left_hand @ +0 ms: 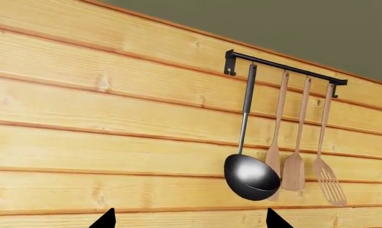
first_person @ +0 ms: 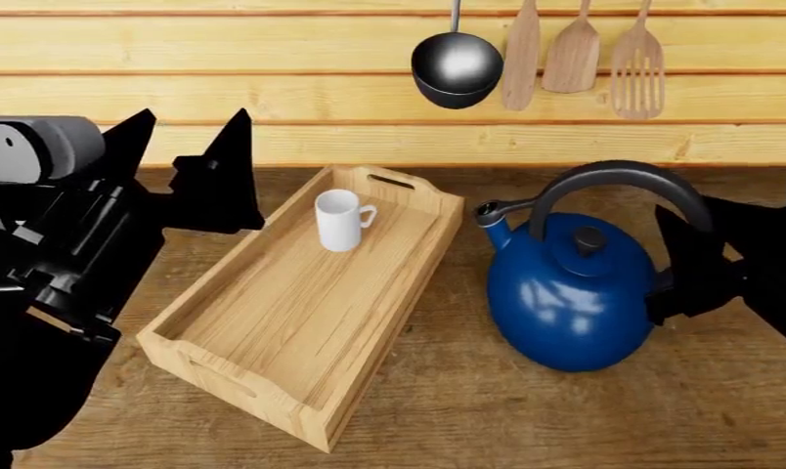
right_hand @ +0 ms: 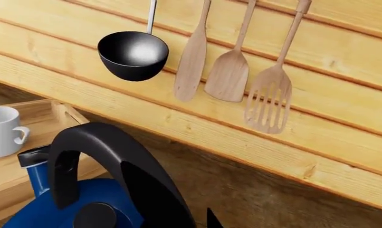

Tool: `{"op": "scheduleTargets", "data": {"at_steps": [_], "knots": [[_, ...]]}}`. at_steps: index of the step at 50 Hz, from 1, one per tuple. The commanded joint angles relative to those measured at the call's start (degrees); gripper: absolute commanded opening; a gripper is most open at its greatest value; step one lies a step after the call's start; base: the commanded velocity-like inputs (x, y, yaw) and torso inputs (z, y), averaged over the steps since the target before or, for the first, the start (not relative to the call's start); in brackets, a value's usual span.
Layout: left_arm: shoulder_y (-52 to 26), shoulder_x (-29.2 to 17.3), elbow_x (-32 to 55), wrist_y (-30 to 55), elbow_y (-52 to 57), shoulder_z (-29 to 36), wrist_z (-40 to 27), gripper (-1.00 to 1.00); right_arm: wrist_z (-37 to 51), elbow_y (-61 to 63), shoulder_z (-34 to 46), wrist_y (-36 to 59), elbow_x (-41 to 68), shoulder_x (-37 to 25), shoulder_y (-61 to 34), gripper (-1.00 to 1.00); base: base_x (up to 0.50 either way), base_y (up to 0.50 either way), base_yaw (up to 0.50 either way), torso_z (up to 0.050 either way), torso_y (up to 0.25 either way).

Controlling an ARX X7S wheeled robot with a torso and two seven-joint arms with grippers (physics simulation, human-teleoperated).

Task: Pick the kettle from the counter and place it on the tray. Then pick the mug from the cabinet and place it on the tray. Then close the cabinet doors.

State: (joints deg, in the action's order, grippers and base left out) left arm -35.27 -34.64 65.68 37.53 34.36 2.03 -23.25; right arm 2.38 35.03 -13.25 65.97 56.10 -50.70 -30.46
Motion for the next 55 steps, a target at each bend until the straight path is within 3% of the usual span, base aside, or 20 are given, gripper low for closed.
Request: {"op": "scheduleTargets", "data": {"at_steps": [1, 13, 25, 35, 44, 55], "knots": [[3.79, -0.20, -0.17, -0.43, -0.47, 1.22, 0.19, 1.00, -0.19, 1.92, -2.43, -0.09, 2.53, -0.56, -0.50, -1.00, 0.00, 0.00, 0.00, 0.000, 0.000], [4.01, -0.23, 0.03, -0.65, -0.31, 1.16, -0.01, 1.00, 6.37, 6.79, -11.03, 6.98, 17.95, -4.53, -6.16, -1.00, 0.00, 0.00, 0.00, 0.000, 0.000], [4.31, -0.74, 0.71, -1.04, -0.08, 0.15, -0.53, 1.00, 15.35, 9.83, -12.03, 7.13, 34.71, -9.49, -14.31, -1.00, 0.00, 0.00, 0.00, 0.000, 0.000], [4.08, -1.83, 1.12, -1.66, -0.03, -1.98, -1.83, 1.00, 23.38, 9.80, 3.79, 4.18, 42.79, -11.55, -32.04, -1.00, 0.00, 0.00, 0.01, 0.000, 0.000], [4.13, -3.95, 1.52, -2.34, 0.20, -5.82, -4.49, 1.00, 32.56, 4.40, 20.49, 7.75, 40.78, -2.29, -49.00, -1.00, 0.00, 0.00, 0.00, 0.000, 0.000], [7.21, -5.11, 2.74, -3.99, 1.12, -9.87, -5.48, 1.00, 44.89, -1.44, 30.71, 8.80, 43.48, 7.47, -59.20, -1.00, 0.00, 0.00, 0.00, 0.000, 0.000]]}}
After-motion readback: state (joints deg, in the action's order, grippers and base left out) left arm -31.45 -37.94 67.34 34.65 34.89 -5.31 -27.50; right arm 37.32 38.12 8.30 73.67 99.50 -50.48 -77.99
